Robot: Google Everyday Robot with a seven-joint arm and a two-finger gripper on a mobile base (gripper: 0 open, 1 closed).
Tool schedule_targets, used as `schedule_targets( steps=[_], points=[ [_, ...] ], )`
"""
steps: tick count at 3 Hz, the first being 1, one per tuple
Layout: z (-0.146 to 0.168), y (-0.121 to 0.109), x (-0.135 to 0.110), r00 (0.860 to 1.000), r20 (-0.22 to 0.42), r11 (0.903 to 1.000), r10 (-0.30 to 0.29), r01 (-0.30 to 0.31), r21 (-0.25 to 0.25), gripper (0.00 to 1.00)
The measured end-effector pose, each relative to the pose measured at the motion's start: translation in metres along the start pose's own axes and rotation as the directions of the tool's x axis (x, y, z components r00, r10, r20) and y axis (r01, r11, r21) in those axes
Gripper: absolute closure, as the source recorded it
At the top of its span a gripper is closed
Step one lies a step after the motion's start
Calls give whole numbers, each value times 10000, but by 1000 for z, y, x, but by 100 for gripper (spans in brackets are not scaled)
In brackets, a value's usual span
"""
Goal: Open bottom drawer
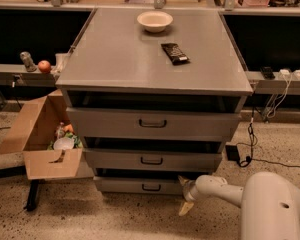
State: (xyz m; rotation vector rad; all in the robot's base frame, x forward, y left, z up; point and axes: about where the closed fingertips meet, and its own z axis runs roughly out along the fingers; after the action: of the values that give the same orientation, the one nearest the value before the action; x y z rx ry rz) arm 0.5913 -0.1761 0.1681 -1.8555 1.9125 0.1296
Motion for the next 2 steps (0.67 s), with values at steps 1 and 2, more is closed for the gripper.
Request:
schedule_targets(
  steps=[1, 2],
  points=[
    [18, -12, 3, 9999, 14, 9999, 112, -112, -124, 3],
    [21, -15, 1, 10000, -15, 9998, 95, -95, -193, 26]
  ],
)
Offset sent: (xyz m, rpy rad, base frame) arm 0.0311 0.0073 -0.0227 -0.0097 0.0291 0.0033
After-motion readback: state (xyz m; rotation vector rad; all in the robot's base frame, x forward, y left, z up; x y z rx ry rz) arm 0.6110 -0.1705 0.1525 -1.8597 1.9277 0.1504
